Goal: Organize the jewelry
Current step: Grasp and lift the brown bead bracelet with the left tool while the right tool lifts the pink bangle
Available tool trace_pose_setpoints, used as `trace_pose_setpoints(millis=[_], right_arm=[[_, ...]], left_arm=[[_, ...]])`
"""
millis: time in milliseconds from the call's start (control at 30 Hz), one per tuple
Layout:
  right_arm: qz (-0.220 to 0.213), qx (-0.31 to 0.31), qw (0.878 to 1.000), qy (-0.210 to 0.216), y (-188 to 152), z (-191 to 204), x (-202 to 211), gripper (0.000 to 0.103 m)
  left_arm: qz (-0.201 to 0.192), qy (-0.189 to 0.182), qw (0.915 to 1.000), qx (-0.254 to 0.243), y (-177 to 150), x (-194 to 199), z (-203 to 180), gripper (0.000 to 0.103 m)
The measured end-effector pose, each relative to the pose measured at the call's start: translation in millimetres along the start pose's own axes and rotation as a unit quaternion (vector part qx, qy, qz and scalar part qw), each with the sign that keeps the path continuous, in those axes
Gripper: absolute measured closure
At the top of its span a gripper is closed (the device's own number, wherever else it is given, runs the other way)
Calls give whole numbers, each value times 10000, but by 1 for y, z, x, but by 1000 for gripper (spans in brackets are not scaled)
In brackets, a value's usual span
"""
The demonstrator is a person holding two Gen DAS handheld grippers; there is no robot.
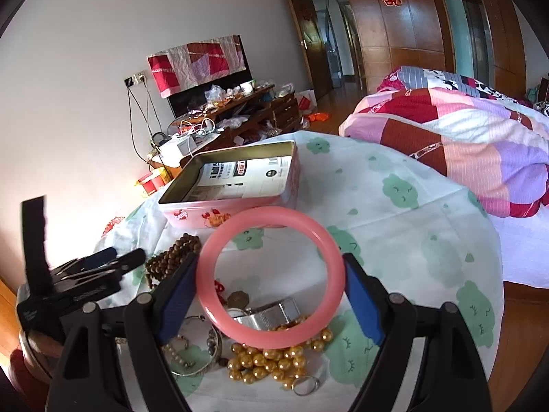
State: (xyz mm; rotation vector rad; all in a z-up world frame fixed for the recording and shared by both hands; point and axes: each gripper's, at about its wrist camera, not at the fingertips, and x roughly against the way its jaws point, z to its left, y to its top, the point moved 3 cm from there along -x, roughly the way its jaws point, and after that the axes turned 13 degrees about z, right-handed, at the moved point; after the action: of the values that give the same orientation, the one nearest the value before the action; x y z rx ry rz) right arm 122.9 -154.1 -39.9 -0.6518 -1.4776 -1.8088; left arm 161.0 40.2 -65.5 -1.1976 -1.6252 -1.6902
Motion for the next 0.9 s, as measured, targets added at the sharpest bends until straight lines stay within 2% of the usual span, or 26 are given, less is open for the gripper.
trace_pose_setpoints(millis=[133,200,267,333,400,467,633,800,900], right_arm=[[81,-34,10000,10,-4,-1,-6,19],[91,-45,9999,0,-7,-2,-5,19],[84,-61,9999,-2,-7,-4,-4,19],[85,-89,9999,-7,-6,-6,-5,19],[112,-122,9999,14,-6,-7,-7,19],[117,-144,9998,24,-6,-8,-9,19],[64,-132,9999,2,-4,-7,-8,19],[-52,-135,9999,-51,3,-9,-4,19],[-108,-91,9999,-95,11,-9,-5,19]], left_arm=[[588,137,9975,-377,5,-29,-16,25],[775,111,9959,-446,3,-35,-18,37],[739,159,9962,-442,2,-33,-18,54],[702,205,9964,-425,0,-32,-15,64],[687,134,9968,-391,0,-30,-13,67],[611,19,9974,-377,3,-27,-12,82],[169,7,9986,-510,2,-8,-15,82],[-256,-290,9974,-613,-2,20,-14,82],[-617,-431,9954,-590,9,36,-14,82]])
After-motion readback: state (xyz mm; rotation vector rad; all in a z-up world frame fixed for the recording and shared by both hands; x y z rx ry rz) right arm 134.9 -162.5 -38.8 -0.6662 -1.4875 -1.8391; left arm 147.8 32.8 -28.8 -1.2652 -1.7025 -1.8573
